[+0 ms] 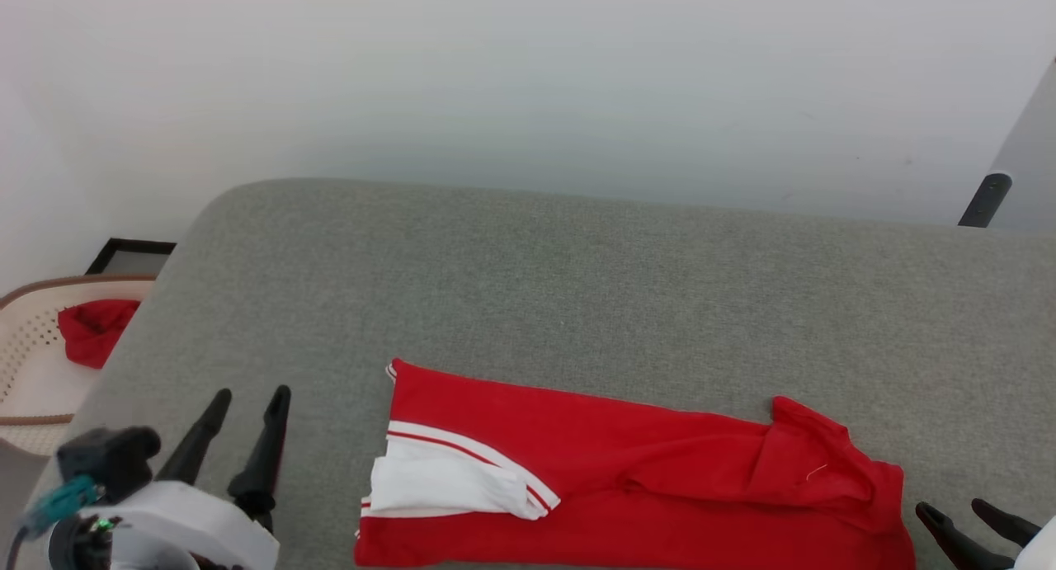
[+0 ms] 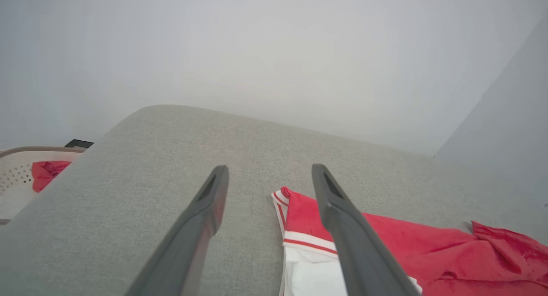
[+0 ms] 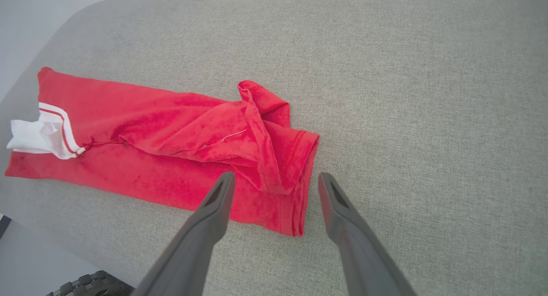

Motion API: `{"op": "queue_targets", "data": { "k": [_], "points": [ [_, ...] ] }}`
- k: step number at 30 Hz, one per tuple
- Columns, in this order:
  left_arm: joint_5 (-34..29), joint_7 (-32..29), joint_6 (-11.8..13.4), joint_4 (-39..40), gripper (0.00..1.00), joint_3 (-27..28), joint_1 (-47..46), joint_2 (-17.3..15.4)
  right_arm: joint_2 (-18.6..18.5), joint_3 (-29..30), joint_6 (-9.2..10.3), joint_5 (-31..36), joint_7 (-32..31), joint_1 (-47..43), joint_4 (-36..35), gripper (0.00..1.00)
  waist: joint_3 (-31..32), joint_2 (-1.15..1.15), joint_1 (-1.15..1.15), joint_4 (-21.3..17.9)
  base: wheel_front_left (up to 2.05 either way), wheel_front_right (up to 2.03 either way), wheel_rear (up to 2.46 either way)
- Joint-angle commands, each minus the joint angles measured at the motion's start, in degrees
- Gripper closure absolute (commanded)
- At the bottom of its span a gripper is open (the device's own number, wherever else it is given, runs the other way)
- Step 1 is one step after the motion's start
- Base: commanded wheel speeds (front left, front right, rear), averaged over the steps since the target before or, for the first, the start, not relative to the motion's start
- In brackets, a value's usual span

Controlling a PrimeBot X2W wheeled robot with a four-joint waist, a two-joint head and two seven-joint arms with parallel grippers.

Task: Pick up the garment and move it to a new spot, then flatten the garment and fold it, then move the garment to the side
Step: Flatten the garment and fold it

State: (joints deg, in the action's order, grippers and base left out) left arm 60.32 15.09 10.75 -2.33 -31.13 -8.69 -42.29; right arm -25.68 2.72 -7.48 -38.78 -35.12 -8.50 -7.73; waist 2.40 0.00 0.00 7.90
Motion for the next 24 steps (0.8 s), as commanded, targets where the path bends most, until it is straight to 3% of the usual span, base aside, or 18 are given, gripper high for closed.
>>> {"op": "queue_targets", "data": {
  "k": [1, 12, 24],
  "points": [
    [-1.60, 0.01, -0.76, -0.09, 0.00, 1.89, 1.58, 1.18, 0.25, 0.31, -0.01, -0.35, -0.10, -0.39, 0.17, 0.00, -0.10, 0.00, 0.00, 0.14, 0.00, 0.00, 0.00],
    [-12.15, 0.00, -7.22, -1.53, 0.00, 16.18, 9.21, 12.48, -0.18, 2.18, -0.01, -1.59, -4.24, 2.37, 3.14, 0.00, -4.35, 0.00, 0.00, 0.85, 0.00, 0.00, 0.00],
    [-16.87, 0.00, -12.23, -3.89, 0.00, 18.62, 6.09, 18.45, -2.01, 0.46, -0.01, -3.17, -8.98, 9.30, 7.34, 0.00, -12.23, 0.00, 0.00, 2.67, 0.00, 0.00, 0.00]
  ]
}}
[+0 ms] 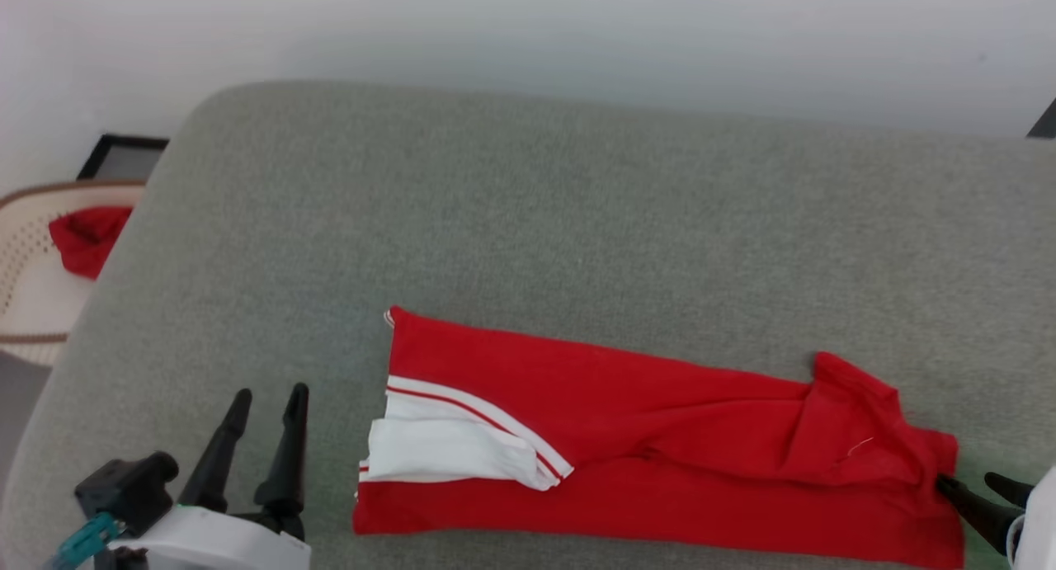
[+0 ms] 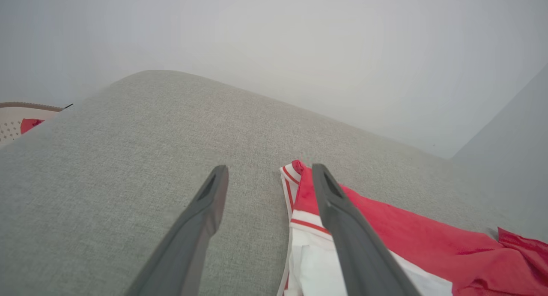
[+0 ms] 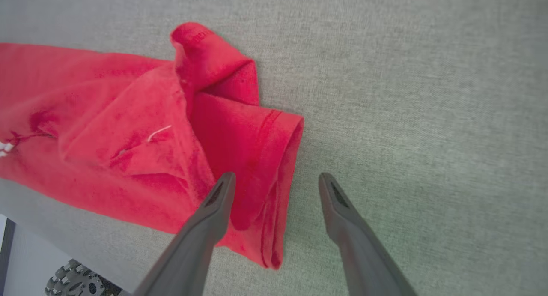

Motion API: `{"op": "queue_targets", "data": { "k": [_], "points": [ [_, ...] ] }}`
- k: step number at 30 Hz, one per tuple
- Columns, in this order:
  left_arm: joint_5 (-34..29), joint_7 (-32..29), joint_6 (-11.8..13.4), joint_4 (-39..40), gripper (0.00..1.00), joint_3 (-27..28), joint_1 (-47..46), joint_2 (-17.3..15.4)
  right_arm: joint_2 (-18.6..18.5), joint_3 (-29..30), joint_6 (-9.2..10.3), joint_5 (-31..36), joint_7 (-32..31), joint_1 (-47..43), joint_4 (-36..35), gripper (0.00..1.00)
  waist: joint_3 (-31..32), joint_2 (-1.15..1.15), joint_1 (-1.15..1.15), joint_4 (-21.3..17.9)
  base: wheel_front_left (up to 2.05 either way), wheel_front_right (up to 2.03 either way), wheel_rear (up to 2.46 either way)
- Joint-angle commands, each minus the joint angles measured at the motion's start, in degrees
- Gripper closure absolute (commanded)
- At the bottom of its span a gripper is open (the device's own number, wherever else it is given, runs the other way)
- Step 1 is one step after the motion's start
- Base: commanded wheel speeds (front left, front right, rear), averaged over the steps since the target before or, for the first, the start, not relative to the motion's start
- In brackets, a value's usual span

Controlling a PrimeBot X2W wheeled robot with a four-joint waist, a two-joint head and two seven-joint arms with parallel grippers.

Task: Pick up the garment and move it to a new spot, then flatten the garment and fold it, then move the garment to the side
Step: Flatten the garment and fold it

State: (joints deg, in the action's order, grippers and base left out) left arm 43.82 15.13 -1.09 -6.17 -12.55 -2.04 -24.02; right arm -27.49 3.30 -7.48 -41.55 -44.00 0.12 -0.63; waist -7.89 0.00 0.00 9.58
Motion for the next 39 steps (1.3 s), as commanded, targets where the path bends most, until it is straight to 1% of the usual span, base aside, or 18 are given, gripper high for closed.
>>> {"op": "queue_targets", "data": {
  "k": [1, 7, 10, 14, 19, 23, 30, 31, 32, 34, 39],
  "points": [
    [-0.60, -0.04, -0.56, -0.28, 0.00, -0.05, -0.88, 0.45, -0.11, -0.39, -0.01, -0.64, -0.46, 1.16, 0.76, 0.00, -2.38, 0.00, 0.00, 1.19, 0.00, 0.00, 0.00],
    [-1.12, -0.04, -1.90, -1.70, 0.00, -0.74, -2.55, 1.87, -0.17, -2.72, -0.01, -1.65, -1.97, 3.66, 4.62, 0.00, -4.20, 0.00, 0.00, 2.59, 0.00, 0.00, 0.00],
    [-1.51, -0.04, -2.25, -2.38, 0.00, -0.96, -3.04, 2.41, 0.73, -4.27, -0.01, -3.15, -3.33, 4.24, 6.42, 0.00, -4.49, 0.00, 0.00, 3.21, 0.00, 0.00, 0.00],
    [-1.39, -0.04, -2.70, -2.94, 0.00, -0.69, -3.32, 3.10, 1.94, -6.20, -0.05, -5.56, -4.97, 5.31, 7.60, 0.00, -4.70, 0.00, 0.00, 3.74, 0.00, 0.00, 0.00],
    [-1.43, -0.04, -3.25, -3.39, 0.00, -0.45, -3.56, 3.84, 3.22, -8.91, -0.17, -7.00, -6.99, 6.24, 8.91, 0.00, -5.09, 0.00, 0.00, 4.09, 0.00, 0.00, 0.00],
    [-1.54, -0.04, -3.56, -3.99, 0.00, -0.33, -3.74, 4.51, 4.51, -11.12, -0.18, -9.06, -9.54, 6.81, 9.94, 0.00, -5.46, 0.00, 0.00, 4.20, 0.00, 0.00, 0.00],
    [-1.58, -0.04, -4.13, -4.70, 0.00, 0.34, -4.07, 5.46, 4.37, -14.26, -0.23, -10.17, -11.19, 8.00, 10.08, 0.00, -5.93, 0.00, 0.00, 4.16, 0.00, 0.00, 0.00],
    [-1.63, -0.04, -4.25, -4.81, 0.00, 0.45, -4.12, 5.60, 4.22, -14.85, -0.23, -10.33, -11.25, 8.22, 9.91, 0.62, -5.96, 0.00, 0.00, 4.14, 0.00, 0.00, 0.00],
    [-1.67, -0.04, -4.39, -4.94, 0.00, 0.54, -4.18, 5.72, 4.10, -15.31, -0.24, -10.56, -10.50, 8.49, 9.53, 1.00, -5.97, 0.00, 0.00, 4.14, 0.00, 0.00, 0.00],
    [-1.84, -0.04, -4.56, -5.12, 0.00, 0.83, -4.39, 6.03, 3.14, -16.00, -0.24, -10.00, -9.60, 8.96, 9.32, 1.00, -5.91, 0.00, 0.00, 4.15, 0.00, 0.00, 0.00],
    [-2.26, -0.04, -4.98, -5.43, 0.00, 1.82, -4.21, 6.68, 0.76, -14.64, 0.01, -9.44, -6.93, 10.58, 10.11, 1.00, -5.59, 0.00, 0.00, 3.93, 0.00, 0.00, 0.00]
  ]
}}
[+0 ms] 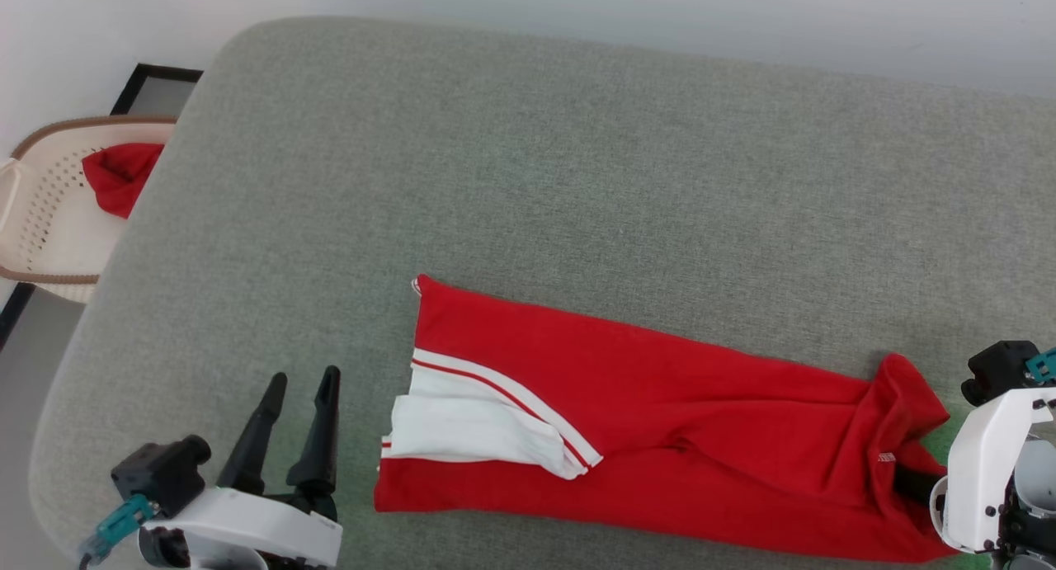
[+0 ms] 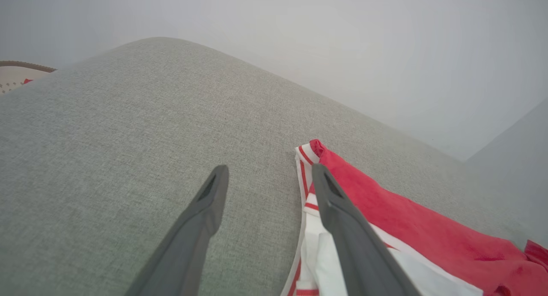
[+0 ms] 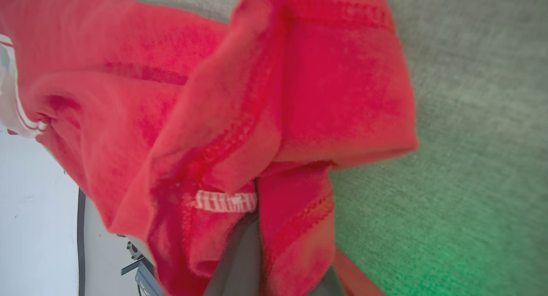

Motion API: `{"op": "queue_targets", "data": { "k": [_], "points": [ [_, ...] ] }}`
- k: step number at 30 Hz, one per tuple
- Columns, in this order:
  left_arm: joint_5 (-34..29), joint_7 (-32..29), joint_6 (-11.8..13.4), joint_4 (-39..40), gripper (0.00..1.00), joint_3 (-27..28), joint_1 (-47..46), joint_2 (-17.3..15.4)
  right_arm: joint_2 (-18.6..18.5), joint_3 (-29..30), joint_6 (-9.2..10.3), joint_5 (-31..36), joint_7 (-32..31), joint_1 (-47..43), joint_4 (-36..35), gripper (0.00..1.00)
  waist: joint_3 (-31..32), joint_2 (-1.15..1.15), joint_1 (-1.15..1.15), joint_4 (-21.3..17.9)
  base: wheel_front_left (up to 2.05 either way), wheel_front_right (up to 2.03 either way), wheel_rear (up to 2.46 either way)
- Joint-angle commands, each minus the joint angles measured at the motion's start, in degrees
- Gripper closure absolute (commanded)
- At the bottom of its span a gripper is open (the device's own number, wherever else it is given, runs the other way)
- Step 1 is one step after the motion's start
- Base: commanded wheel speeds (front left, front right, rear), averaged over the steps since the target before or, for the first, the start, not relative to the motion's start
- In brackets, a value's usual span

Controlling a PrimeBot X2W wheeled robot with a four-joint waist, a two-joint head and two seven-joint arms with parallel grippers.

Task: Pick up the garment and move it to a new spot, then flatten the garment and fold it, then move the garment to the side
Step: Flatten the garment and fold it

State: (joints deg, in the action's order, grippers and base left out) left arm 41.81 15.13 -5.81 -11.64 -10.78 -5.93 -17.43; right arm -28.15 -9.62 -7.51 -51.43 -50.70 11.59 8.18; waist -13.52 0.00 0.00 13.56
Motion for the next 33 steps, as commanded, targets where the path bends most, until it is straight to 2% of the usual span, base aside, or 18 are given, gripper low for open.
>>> {"op": "queue_targets", "data": {
  "k": [1, 12, 26, 29, 33],
  "points": [
    [-0.37, -0.04, -0.35, -0.02, 0.00, 0.35, -0.19, 0.17, 1.09, -1.38, 0.06, 0.50, 0.32, -0.54, 1.45, 1.00, 0.12, 0.00, 0.00, -0.14, 0.00, 0.00, 0.00],
    [-3.44, -0.04, -0.88, 0.01, 0.00, 3.87, 1.88, 0.58, -4.00, 1.57, 0.12, 2.28, 6.39, 1.61, 4.71, 1.00, 3.10, 0.00, 0.00, -1.17, 0.00, 0.00, 0.00],
    [-5.97, -0.04, -1.61, 0.50, 0.00, 7.83, 7.04, 1.57, -10.02, 4.87, 0.07, 4.45, 8.87, -0.61, 9.76, 1.00, 10.20, 0.00, 0.00, -3.20, 0.00, 0.00, 0.00],
    [-5.74, -0.04, -1.70, 0.52, 0.00, 8.28, 8.12, 1.45, -10.46, 5.12, 0.07, 4.09, 8.30, -0.72, 9.32, 1.00, 11.47, 0.00, 0.00, -3.77, 0.00, 0.00, 0.00],
    [-5.49, -0.04, -1.66, 0.56, 0.00, 8.40, 9.16, 1.57, -9.24, 5.41, 0.06, 1.45, 7.13, -1.30, 6.86, 1.00, 12.86, 0.00, 0.00, -4.18, 0.00, 0.00, 0.00]
  ]
}}
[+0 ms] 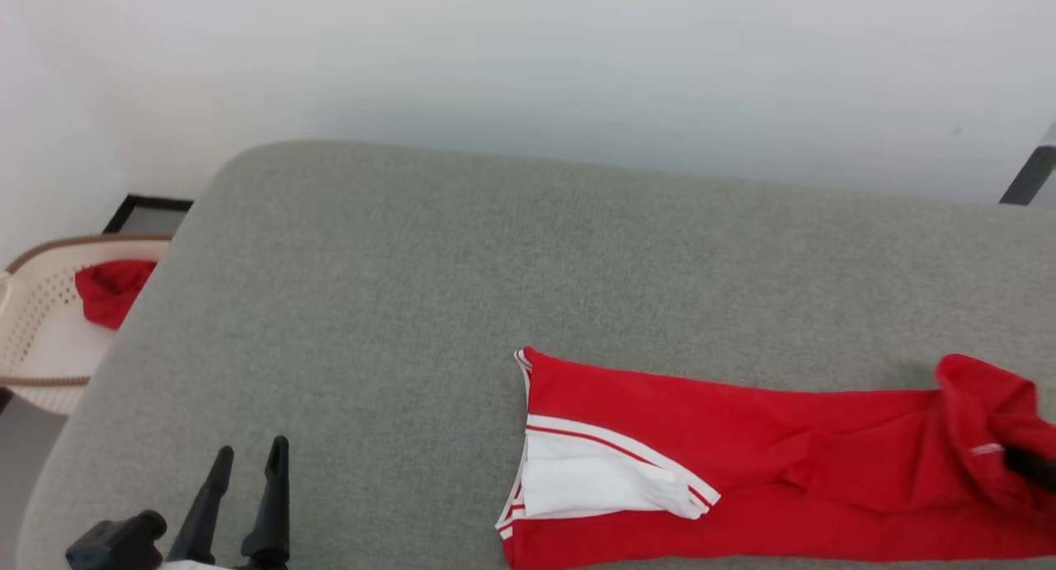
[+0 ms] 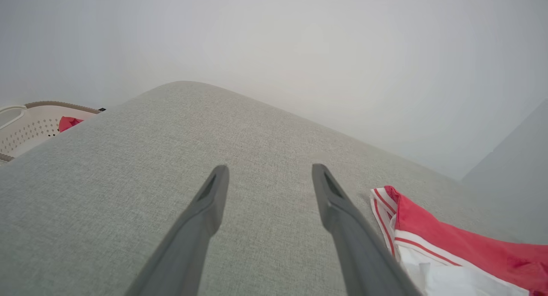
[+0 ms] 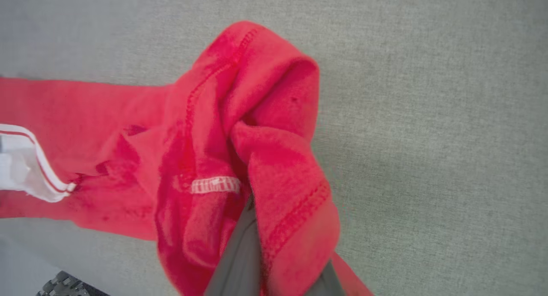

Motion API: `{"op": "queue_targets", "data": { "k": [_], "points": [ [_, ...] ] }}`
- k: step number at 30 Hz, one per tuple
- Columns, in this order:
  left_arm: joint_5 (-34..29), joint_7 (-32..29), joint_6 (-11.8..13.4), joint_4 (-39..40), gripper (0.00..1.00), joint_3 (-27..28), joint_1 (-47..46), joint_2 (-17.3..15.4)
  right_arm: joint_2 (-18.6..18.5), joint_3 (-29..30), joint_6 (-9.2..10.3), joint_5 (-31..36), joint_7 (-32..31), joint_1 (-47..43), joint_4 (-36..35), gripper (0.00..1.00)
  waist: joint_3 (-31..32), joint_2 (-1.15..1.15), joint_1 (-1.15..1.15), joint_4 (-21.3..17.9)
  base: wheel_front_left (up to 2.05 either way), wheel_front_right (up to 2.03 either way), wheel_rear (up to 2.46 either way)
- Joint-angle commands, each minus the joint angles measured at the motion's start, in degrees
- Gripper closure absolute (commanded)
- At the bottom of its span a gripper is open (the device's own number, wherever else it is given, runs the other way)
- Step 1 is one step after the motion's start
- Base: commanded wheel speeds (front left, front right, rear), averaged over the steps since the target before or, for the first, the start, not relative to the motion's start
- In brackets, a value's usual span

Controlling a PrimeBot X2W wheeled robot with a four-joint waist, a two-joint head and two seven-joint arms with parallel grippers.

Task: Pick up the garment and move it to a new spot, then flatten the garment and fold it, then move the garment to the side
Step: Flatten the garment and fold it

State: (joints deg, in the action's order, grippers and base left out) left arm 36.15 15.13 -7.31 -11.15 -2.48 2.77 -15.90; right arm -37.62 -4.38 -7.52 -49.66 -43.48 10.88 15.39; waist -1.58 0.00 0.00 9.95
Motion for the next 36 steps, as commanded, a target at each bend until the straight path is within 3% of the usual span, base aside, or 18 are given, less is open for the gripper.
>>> {"op": "queue_targets", "data": {
  "k": [1, 8, 17, 27, 36],
  "points": [
    [0.21, -0.04, -0.16, -0.02, 0.00, 0.03, 0.66, 0.03, 0.23, 0.05, 0.07, -0.82, -0.49, -0.86, -1.38, 1.00, 1.22, 0.00, 0.00, -0.62, 0.00, 0.00, 0.00],
    [0.80, -0.04, -0.21, -0.33, 0.00, -0.45, 1.09, 0.26, 3.16, -1.71, 0.07, -2.43, -2.53, -1.84, -10.22, 1.00, 2.23, 0.00, 0.00, -0.27, 0.00, 0.00, 0.00],
    [1.11, -0.04, -0.25, -0.99, 0.00, -1.52, -0.27, 0.50, 11.11, -8.79, 0.06, -0.55, -2.87, 1.77, -16.09, 1.00, 2.04, 0.00, 0.00, 2.81, 0.00, 0.00, 0.00],
    [1.32, -0.04, -0.22, -1.70, 0.00, -3.30, -1.91, 1.13, 17.96, -18.30, 0.06, 1.46, 0.48, 7.48, -12.10, 1.00, 0.98, 0.00, 0.00, 7.14, 0.00, 0.00, 0.00],
    [1.34, -0.04, -0.23, -1.87, 0.00, -4.03, -2.91, 2.05, 19.99, -23.93, 0.06, 2.99, 4.03, 11.64, -6.18, 1.00, -0.59, 0.00, 0.00, 9.18, 0.00, 0.00, 0.00]
  ]
}}
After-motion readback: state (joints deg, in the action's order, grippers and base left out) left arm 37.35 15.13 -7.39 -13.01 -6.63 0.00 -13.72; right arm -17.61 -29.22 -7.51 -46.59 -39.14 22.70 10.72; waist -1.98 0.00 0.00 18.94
